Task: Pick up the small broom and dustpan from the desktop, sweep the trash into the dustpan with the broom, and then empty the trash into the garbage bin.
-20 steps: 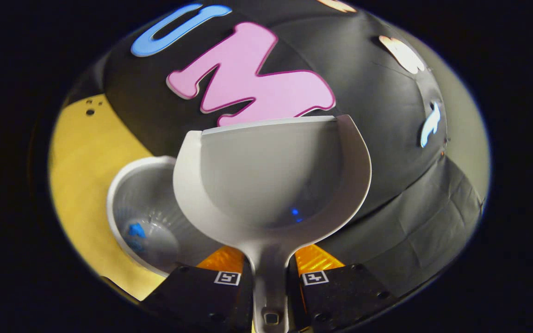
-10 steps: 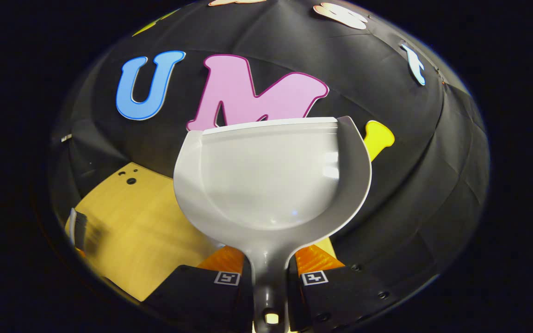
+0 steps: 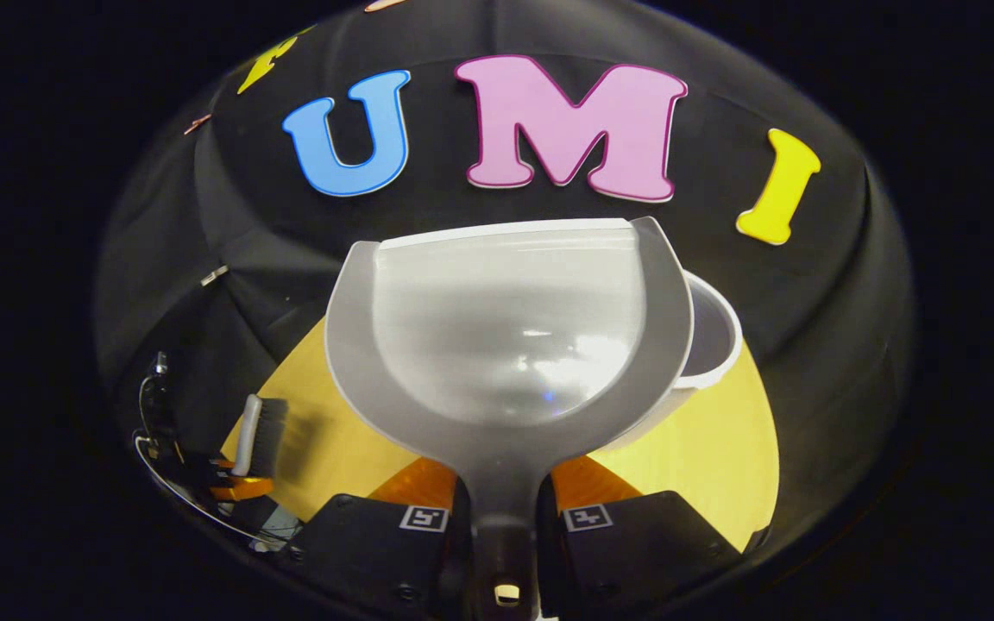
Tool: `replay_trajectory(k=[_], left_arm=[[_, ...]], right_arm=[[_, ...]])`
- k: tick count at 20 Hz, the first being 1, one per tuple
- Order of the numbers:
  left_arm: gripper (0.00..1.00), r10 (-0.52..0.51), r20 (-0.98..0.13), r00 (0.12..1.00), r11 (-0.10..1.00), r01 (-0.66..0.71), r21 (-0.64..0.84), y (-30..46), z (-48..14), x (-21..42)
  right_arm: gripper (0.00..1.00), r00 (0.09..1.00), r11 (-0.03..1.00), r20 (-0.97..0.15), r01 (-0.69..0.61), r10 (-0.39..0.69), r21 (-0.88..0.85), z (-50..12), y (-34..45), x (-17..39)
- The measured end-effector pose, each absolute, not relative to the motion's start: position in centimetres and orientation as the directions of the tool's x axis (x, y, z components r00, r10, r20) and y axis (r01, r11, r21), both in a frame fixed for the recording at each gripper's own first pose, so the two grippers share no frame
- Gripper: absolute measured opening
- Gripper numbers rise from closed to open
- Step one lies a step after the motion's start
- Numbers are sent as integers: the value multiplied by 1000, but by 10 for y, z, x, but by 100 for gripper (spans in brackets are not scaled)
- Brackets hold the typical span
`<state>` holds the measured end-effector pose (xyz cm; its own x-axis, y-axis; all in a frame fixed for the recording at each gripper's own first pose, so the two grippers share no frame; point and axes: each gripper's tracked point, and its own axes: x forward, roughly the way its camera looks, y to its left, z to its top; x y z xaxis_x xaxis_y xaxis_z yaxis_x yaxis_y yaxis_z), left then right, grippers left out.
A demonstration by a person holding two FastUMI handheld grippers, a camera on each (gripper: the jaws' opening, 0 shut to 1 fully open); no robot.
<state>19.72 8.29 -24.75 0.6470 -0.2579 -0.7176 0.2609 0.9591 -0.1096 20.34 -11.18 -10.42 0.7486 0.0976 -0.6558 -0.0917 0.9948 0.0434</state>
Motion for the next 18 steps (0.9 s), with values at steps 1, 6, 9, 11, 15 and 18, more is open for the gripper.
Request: replay_trajectory(k=[1,6,9,11,15,18], left_arm=[[25,-253,-720,647,961,251,-112,83,-251,195],[29,-243,-746,620,967,212,-139,77,-276,191],[25,-241,-763,600,967,211,-140,74,-290,197],[29,-232,-775,588,969,212,-130,72,-296,205],[25,-229,-791,567,968,221,-121,62,-306,225],[25,-213,-809,548,968,230,-99,56,-315,237]], right_arm=[[33,729,991,-673,-111,129,70,-107,-117,209],[33,616,973,-754,-147,229,176,-137,-125,227],[33,557,973,-798,-129,231,191,-179,-126,224],[34,519,977,-829,-107,211,182,-207,-125,214],[33,445,986,-880,-52,167,161,-266,-133,190],[33,384,986,-910,-10,159,168,-315,-138,180]])
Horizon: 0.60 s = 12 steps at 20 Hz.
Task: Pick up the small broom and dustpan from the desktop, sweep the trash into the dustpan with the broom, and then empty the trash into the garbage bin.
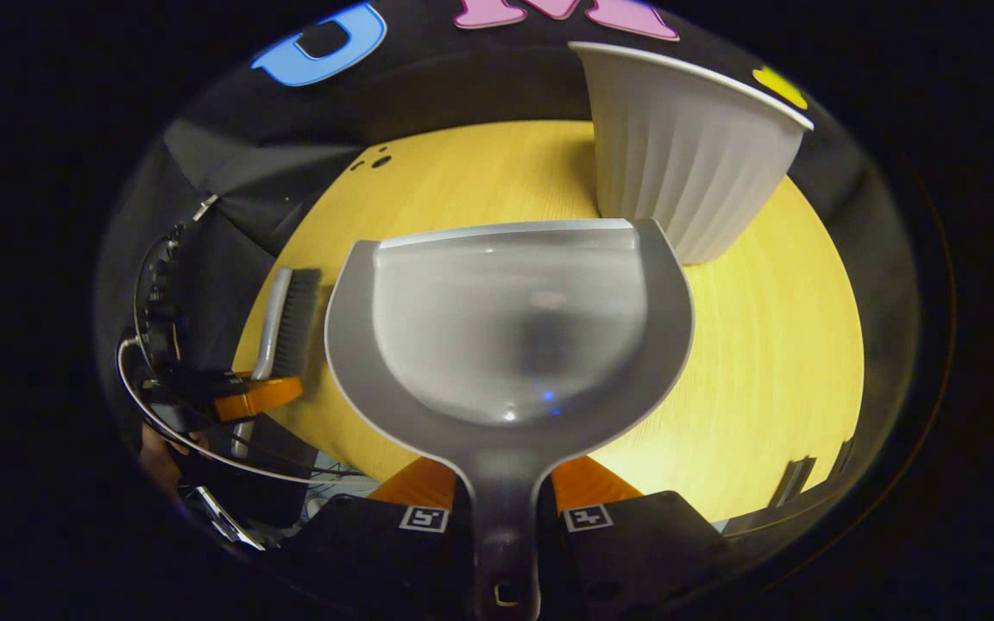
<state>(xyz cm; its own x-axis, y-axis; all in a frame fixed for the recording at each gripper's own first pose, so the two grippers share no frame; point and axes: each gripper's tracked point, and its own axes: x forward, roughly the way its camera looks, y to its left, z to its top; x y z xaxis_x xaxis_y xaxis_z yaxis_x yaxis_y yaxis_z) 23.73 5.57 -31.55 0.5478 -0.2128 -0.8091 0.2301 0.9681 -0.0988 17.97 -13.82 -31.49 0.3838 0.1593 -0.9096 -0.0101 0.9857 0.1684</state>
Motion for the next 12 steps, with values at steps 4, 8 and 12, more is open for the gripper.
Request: replay_trajectory(k=[4,8,12], left_arm=[[29,-177,-832,526,967,250,-48,55,-326,250],[29,-143,-857,495,962,275,-1,54,-336,251],[26,-135,-868,478,951,309,21,48,-339,256]], right_arm=[[34,339,992,-933,-2,120,127,-354,-138,171],[34,338,994,-935,-8,109,113,-370,-128,181],[35,330,998,-942,-8,61,62,-384,-127,188]])
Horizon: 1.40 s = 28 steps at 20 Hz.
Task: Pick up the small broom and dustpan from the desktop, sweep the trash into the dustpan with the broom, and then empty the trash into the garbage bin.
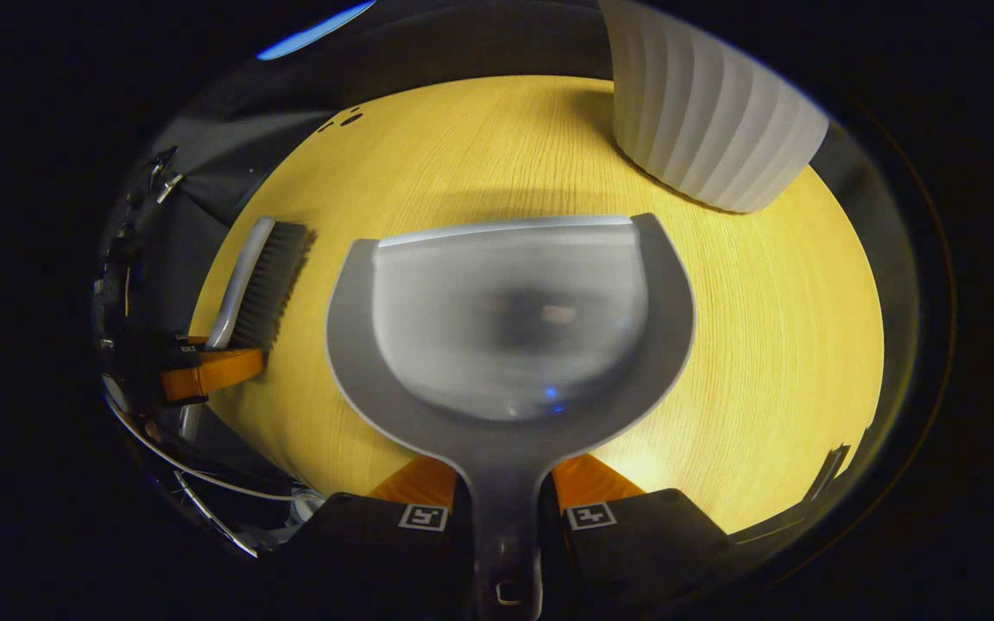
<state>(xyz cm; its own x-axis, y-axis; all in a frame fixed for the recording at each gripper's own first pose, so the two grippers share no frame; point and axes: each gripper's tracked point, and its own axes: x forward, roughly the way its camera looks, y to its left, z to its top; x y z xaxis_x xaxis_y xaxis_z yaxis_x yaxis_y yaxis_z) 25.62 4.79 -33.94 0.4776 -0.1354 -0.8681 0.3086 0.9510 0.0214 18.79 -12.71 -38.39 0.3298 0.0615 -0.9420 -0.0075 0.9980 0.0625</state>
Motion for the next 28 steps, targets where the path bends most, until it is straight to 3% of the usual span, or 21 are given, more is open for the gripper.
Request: replay_trajectory(k=[1,2,3,6,7,8,9,10,12,15,17,22,28], left_arm=[[27,-130,-871,475,948,316,31,47,-340,257],[27,-119,-872,474,947,319,44,46,-342,259],[27,-111,-873,476,945,321,55,43,-343,259],[29,-99,-870,483,945,321,71,40,-341,262],[28,-98,-863,495,944,321,77,39,-338,264],[31,-100,-858,504,944,321,79,38,-334,265],[32,-111,-853,509,944,322,70,37,-328,264],[43,-125,-847,516,945,322,57,34,-323,263],[69,-151,-824,546,947,319,38,28,-310,262],[80,-183,-778,601,947,319,24,22,-283,255],[99,-200,-743,639,947,320,20,18,-258,246],[96,-328,-562,759,931,360,-57,-10,-187,228],[96,-326,-238,915,938,344,37,-4,-72,204]], right_arm=[[35,332,998,-941,-13,60,59,-383,-125,188],[27,335,998,-940,-7,58,60,-383,-125,189],[36,334,998,-940,-4,62,64,-382,-125,188],[38,330,996,-940,5,81,88,-377,-120,189],[54,333,995,-938,3,93,100,-377,-117,188],[51,334,993,-936,0,109,116,-375,-112,189],[65,343,991,-931,0,124,132,-370,-110,189],[72,352,988,-925,2,141,152,-365,-108,190],[100,374,990,-918,-3,131,140,-357,-110,191],[99,437,992,-892,-9,116,124,-325,-111,195],[99,497,990,-858,-19,132,141,-297,-106,201],[99,659,993,-743,-91,118,77,-222,-109,221],[99,846,995,-524,-91,98,39,-132,-117,237]])
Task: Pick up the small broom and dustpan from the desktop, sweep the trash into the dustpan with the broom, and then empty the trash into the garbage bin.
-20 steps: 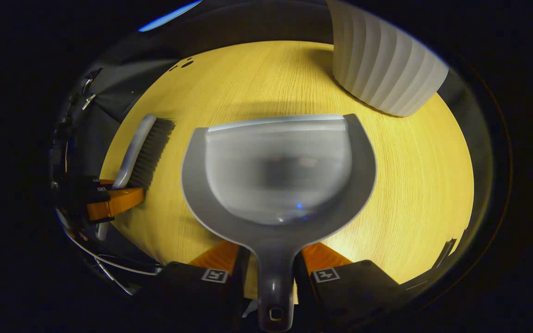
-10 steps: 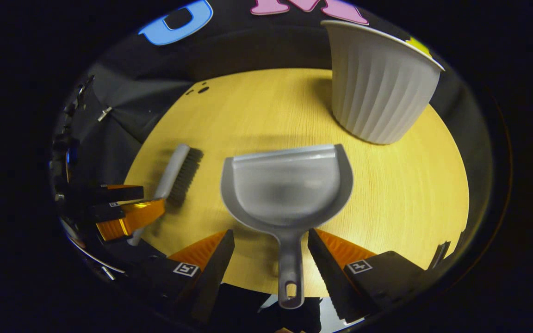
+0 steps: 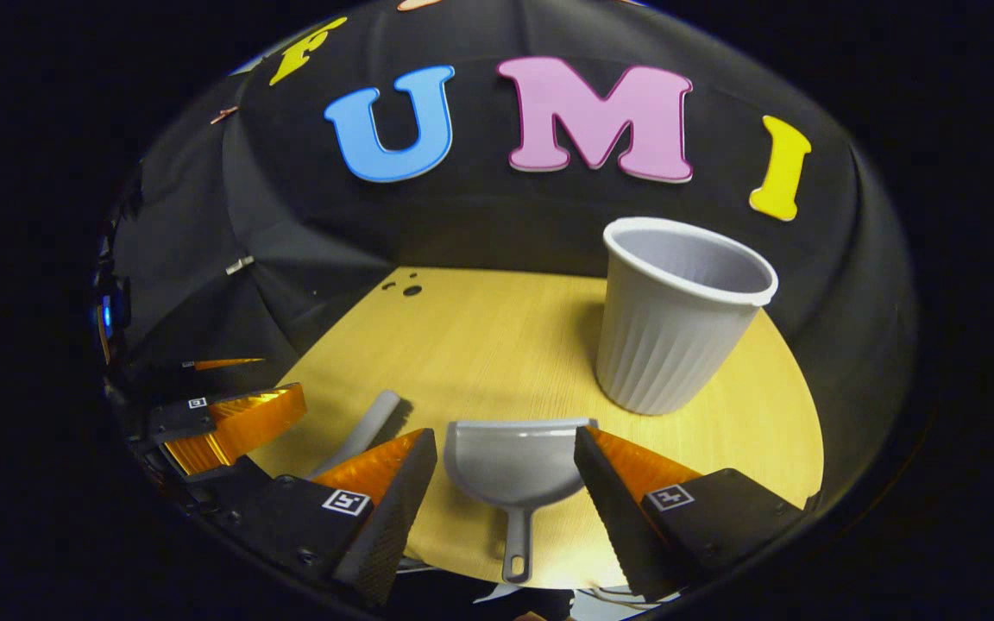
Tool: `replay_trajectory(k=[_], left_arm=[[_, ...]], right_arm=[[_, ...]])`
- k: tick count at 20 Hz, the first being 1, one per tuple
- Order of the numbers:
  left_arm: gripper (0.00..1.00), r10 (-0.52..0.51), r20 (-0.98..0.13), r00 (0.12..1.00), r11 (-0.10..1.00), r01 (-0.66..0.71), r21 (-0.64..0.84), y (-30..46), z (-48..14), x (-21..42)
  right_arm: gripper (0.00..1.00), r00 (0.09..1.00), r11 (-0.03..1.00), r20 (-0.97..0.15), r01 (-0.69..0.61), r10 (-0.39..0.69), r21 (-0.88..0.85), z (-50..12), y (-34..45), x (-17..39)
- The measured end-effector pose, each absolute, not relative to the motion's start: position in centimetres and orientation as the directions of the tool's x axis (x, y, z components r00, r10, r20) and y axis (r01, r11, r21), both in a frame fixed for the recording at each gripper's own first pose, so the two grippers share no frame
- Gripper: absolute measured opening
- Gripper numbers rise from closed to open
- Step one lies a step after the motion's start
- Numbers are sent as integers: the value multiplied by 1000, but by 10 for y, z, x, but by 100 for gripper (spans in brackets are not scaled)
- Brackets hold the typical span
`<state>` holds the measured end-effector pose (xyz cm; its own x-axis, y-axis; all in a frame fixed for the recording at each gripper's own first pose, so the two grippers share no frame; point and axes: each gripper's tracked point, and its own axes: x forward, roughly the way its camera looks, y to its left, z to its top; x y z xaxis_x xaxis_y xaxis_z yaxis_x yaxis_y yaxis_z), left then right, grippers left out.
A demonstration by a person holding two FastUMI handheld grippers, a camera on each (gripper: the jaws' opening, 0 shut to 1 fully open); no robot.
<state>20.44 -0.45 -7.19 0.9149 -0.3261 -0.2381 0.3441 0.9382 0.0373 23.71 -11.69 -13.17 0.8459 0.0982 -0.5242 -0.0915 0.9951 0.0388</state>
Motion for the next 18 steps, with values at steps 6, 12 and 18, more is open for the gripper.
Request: replay_trajectory(k=[6,12,18], left_arm=[[96,-347,-19,938,937,347,32,-16,-10,168],[95,-358,113,927,934,357,33,-28,11,151],[96,-346,101,933,938,345,27,-30,3,152]], right_arm=[[99,952,1000,-304,-26,30,17,-65,-136,234],[99,965,998,-259,40,-49,-39,-65,-155,203],[99,947,999,-316,40,-50,-37,-92,-147,204]])
